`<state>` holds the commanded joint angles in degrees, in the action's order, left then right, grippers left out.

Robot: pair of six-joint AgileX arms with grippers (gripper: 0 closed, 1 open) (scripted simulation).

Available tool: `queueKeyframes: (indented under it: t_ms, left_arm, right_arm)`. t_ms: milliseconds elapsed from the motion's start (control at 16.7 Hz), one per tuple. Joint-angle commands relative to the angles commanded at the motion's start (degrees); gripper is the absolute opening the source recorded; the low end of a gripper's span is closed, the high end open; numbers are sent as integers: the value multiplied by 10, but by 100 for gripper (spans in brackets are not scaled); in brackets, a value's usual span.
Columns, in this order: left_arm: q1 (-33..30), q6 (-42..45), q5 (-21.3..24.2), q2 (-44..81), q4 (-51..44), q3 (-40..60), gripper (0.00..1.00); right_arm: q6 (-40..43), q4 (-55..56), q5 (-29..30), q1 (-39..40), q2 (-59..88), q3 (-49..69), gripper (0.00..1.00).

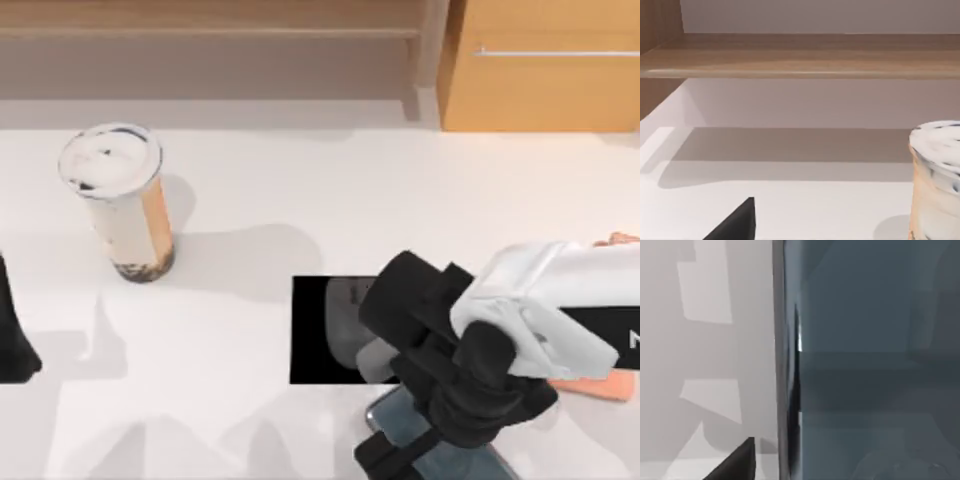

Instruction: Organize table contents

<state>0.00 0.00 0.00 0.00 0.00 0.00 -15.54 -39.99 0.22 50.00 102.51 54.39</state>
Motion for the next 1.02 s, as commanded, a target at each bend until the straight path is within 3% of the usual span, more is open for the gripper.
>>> queueKeyframes:
  t_ms: [360, 1020]
  left_arm:
    - [0, 0, 0, 0, 0, 0, 100]
    - [0, 0, 0, 0, 0, 0, 100]
  right_arm:
    - [0, 19, 0, 0, 10, -11, 100]
    - [0, 19, 0, 0, 10, -11, 17]
